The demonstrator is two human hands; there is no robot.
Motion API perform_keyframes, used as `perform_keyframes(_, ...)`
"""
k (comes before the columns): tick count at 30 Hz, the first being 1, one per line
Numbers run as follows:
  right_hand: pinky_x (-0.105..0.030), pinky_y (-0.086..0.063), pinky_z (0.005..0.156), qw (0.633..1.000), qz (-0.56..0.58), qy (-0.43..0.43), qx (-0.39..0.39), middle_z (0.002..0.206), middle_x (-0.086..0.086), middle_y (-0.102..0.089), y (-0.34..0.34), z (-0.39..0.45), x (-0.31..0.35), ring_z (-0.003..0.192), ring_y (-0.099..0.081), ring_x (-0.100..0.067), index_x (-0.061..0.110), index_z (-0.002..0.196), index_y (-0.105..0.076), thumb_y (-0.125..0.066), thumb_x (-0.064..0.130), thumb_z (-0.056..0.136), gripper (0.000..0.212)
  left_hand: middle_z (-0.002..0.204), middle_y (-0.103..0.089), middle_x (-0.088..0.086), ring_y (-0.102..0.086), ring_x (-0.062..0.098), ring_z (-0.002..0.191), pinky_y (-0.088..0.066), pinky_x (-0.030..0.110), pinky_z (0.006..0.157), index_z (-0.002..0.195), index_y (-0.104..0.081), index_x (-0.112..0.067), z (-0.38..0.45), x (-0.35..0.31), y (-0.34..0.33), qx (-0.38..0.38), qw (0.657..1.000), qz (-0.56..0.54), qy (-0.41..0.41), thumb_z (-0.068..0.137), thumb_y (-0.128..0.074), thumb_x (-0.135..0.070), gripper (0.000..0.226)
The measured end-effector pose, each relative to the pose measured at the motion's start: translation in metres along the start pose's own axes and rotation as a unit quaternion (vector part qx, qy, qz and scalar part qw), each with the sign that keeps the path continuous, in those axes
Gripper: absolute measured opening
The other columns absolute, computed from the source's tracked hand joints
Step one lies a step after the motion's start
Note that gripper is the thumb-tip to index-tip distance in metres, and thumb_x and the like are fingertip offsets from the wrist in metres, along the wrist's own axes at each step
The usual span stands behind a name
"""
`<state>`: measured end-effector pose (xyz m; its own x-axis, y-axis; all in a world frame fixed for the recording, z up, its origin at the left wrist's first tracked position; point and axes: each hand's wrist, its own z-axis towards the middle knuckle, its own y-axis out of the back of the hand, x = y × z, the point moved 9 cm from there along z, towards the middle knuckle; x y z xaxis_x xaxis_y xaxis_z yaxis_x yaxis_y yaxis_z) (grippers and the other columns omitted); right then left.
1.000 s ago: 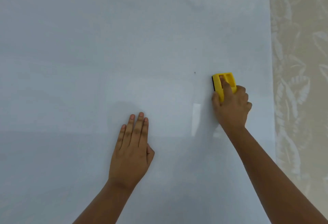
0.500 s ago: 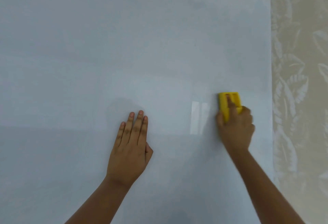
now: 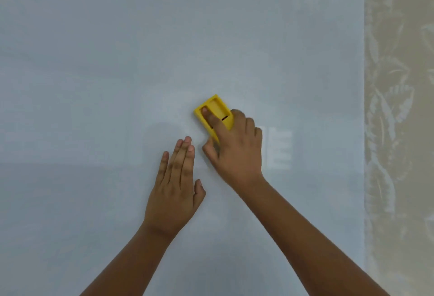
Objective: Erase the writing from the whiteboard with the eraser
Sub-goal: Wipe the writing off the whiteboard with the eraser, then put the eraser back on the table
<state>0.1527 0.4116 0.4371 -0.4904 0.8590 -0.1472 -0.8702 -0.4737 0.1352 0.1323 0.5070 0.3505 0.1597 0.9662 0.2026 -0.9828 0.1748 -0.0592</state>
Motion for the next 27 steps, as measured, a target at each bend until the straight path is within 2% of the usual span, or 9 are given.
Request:
perform_keyframes(3,-0.036,-0.036,0.070,0.998,0.017,0.028,0.048,0.115,-0.013,-0.054,-0.010,-0.040,0.008,0.085,-0.049,-0.029,0.036,0.129,-0.046,-0.051,0.037,0.073,0.056,0.147,-0.027,0.017,-0.015,0.024,0.144,-0.019,0.045,0.114,0.140,-0.021,0.005,-0.002,-0.002,0.001,-0.006,1.000,-0.003,-0.021,0.088,-0.039,-0.013,0.058)
perform_keyframes(5,-0.036,-0.038,0.070,0.997,0.016,0.038,0.064,0.114,-0.013,-0.055,-0.013,-0.058,0.009,0.084,-0.049,-0.028,0.033,0.126,-0.047,-0.052,0.037,0.073,0.053,0.146,-0.027,0.016,-0.011,0.020,0.145,-0.019,0.044,0.115,0.140,-0.022,0.002,-0.007,-0.008,-0.001,0.004,0.998,-0.007,-0.063,0.089,-0.040,-0.013,0.056)
perform_keyframes(9,-0.037,-0.041,0.070,0.995,0.001,0.060,0.082,0.116,-0.014,-0.056,-0.018,-0.085,0.008,0.085,-0.050,-0.028,0.021,0.117,-0.047,-0.049,0.036,0.076,0.043,0.145,-0.032,0.013,-0.026,0.026,0.139,-0.022,0.044,0.114,0.141,-0.027,-0.001,-0.017,-0.030,-0.007,0.041,0.978,0.023,-0.203,0.093,-0.041,-0.021,0.054)
perform_keyframes(11,-0.038,-0.042,0.073,0.993,0.006,0.074,0.094,0.118,-0.014,-0.055,-0.022,-0.098,0.008,0.089,-0.050,-0.028,0.018,0.117,-0.047,-0.047,0.035,0.077,0.043,0.147,-0.032,0.014,-0.031,0.028,0.135,-0.021,0.045,0.113,0.141,-0.028,0.000,-0.018,-0.036,-0.009,0.055,0.971,0.053,-0.228,0.093,-0.042,-0.021,0.054)
perform_keyframes(15,-0.039,-0.043,0.082,0.988,0.010,0.105,0.113,0.118,-0.016,-0.055,-0.024,-0.117,-0.002,0.098,-0.051,-0.029,0.015,0.114,-0.049,-0.051,0.024,0.072,0.043,0.147,-0.035,0.019,-0.032,0.032,0.136,-0.023,0.048,0.112,0.141,-0.032,-0.001,-0.027,-0.048,-0.015,0.105,0.969,0.087,-0.204,0.087,-0.048,-0.010,0.058)
perform_keyframes(17,-0.039,-0.042,0.084,0.984,0.015,0.124,0.126,0.119,-0.016,-0.056,-0.020,-0.128,-0.012,0.100,-0.050,-0.029,0.019,0.114,-0.051,-0.051,0.020,0.070,0.044,0.141,-0.045,0.020,-0.043,0.033,0.130,-0.036,0.046,0.105,0.138,-0.037,0.001,-0.032,-0.059,-0.015,0.126,0.969,0.074,-0.198,0.085,-0.047,-0.007,0.055)
perform_keyframes(20,-0.040,-0.040,0.089,0.976,0.011,0.152,0.158,0.126,-0.015,-0.054,-0.012,-0.151,-0.034,0.106,-0.050,-0.029,0.027,0.124,-0.049,-0.055,0.017,0.076,0.049,0.119,-0.063,0.019,-0.061,0.033,0.111,-0.050,0.042,0.090,0.128,-0.052,0.002,-0.035,-0.083,-0.016,0.138,0.969,0.044,-0.200,0.084,-0.043,-0.004,0.046)
perform_keyframes(22,-0.040,-0.042,0.090,0.976,0.007,0.145,0.164,0.128,-0.015,-0.053,-0.005,-0.167,-0.055,0.106,-0.053,-0.030,0.026,0.128,-0.043,-0.060,0.016,0.080,0.052,0.111,-0.067,0.018,-0.064,0.031,0.105,-0.053,0.040,0.087,0.123,-0.058,0.003,-0.036,-0.101,-0.020,0.141,0.969,0.027,-0.201,0.082,-0.052,-0.002,0.042)
perform_keyframes(27,-0.036,-0.047,0.091,0.973,-0.014,0.088,0.211,0.127,-0.013,-0.054,0.010,-0.209,-0.105,0.107,-0.056,-0.027,0.019,0.134,-0.037,-0.069,0.023,0.079,0.064,0.107,-0.069,0.015,-0.066,0.028,0.100,-0.053,0.038,0.086,0.115,-0.065,0.001,-0.053,-0.154,-0.049,0.195,0.963,-0.024,-0.187,0.058,-0.079,-0.006,0.059)
